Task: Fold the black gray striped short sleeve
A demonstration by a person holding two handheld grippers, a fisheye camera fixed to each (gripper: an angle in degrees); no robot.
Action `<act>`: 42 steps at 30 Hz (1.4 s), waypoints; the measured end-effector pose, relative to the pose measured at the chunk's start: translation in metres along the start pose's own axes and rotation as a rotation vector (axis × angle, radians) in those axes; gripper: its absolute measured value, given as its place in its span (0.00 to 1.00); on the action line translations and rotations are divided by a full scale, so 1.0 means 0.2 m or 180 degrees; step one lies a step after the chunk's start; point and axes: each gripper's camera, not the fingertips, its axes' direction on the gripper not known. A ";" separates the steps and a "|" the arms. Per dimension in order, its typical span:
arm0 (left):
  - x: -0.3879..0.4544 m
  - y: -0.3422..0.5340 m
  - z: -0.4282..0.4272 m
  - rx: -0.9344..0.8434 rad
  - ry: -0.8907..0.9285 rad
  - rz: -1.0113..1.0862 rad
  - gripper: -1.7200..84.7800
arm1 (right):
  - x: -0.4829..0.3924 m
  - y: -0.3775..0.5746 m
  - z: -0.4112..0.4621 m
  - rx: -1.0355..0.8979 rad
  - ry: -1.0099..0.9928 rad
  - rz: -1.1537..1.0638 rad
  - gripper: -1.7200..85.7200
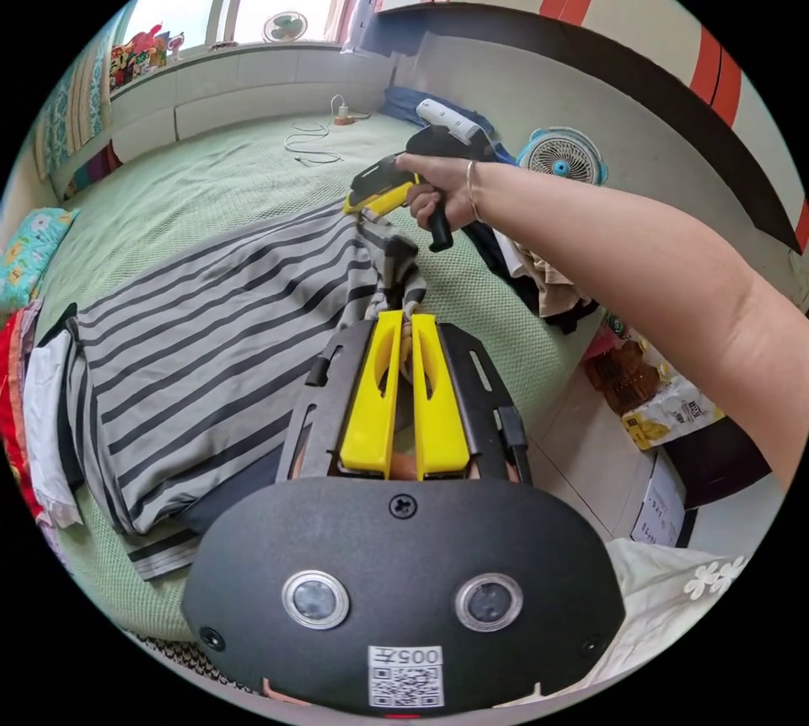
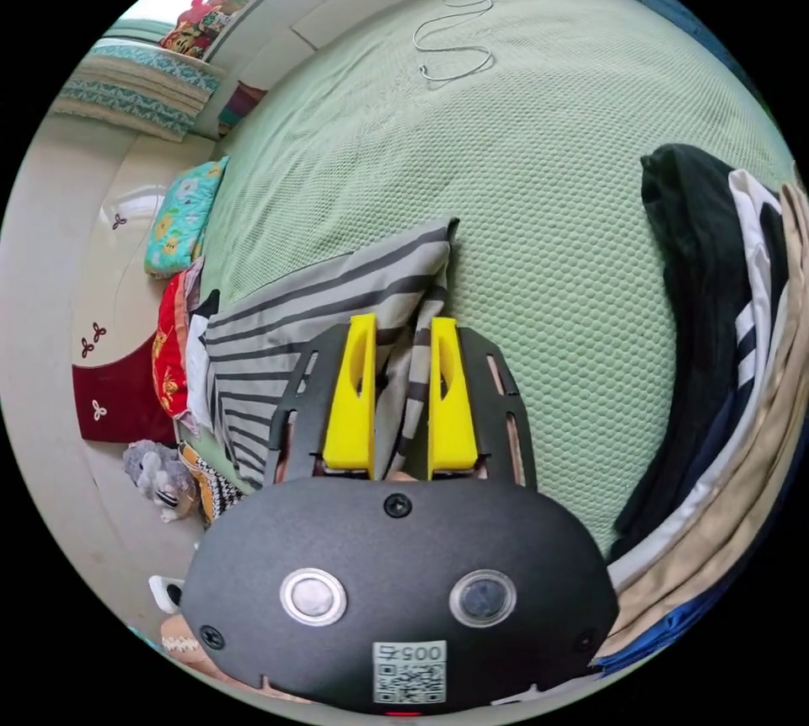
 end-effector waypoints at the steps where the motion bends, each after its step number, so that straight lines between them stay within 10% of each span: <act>1: -0.04 0.03 -0.04 0.0028 0.0017 -0.0030 0.05 | -0.03 0.00 -0.01 0.0033 0.0014 -0.0023 0.07; 16: -0.55 0.74 -0.88 0.0550 -0.0457 -0.0359 0.05 | -1.47 0.37 -0.22 0.0456 0.0891 -0.1516 0.01; 24: -1.14 1.20 -1.02 0.0378 -0.0990 -0.1203 0.05 | -2.40 0.52 0.48 0.0067 0.1185 -0.2206 0.01; 31: -1.65 1.52 -0.88 0.0073 -0.0753 -0.1760 0.09 | -2.63 0.59 1.06 -0.0406 0.1551 -0.2231 0.14; 42: -1.79 1.63 -0.93 0.0306 -0.0873 -0.1635 0.11 | -2.32 1.16 0.33 0.0690 0.0623 -0.3235 0.18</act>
